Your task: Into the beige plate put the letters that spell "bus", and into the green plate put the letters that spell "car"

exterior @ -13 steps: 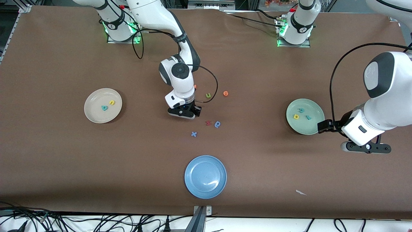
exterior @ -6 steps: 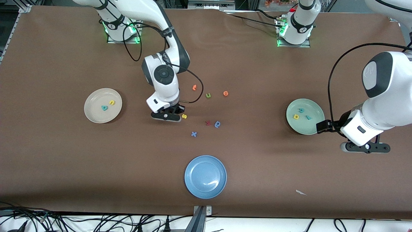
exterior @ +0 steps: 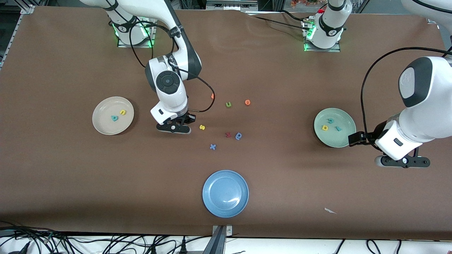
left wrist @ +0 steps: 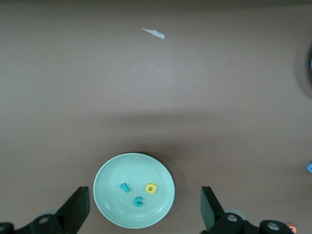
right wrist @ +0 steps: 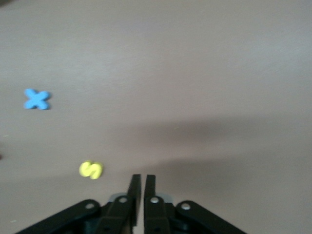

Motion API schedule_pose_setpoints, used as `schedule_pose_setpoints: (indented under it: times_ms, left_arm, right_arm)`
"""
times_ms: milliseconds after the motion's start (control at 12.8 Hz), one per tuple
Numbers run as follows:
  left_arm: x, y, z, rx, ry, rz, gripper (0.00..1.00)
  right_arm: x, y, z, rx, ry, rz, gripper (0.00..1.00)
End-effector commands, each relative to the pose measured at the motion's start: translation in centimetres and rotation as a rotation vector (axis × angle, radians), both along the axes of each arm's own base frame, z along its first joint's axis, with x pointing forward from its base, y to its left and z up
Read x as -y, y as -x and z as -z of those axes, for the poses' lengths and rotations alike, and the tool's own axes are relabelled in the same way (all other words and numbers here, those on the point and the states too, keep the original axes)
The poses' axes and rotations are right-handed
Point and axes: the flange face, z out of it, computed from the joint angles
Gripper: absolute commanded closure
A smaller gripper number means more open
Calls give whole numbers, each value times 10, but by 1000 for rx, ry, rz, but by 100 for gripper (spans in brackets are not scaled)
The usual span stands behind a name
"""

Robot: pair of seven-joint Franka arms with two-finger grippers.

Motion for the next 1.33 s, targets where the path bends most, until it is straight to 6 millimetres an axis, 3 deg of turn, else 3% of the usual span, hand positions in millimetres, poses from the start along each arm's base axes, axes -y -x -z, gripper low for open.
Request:
schedule_pose_setpoints:
  times_ms: [0, 78, 858, 1248]
  left_arm:
    - [-1, 2, -8, -1, 22, -5, 0]
    - [-1, 2, -8, -1, 22, -5, 0]
    - [3, 3, -8, -2, 24, -6, 0]
    - [2, 2, -8, -1, 22, 1, 0]
  right_arm:
    - [-31, 17, 19, 49, -45, 58, 21]
    - [-40, 21, 23, 76, -53, 71, 12]
    - [-56, 29, 65, 137, -43, 71, 13]
    - [-56, 31, 75, 139, -34, 74, 15]
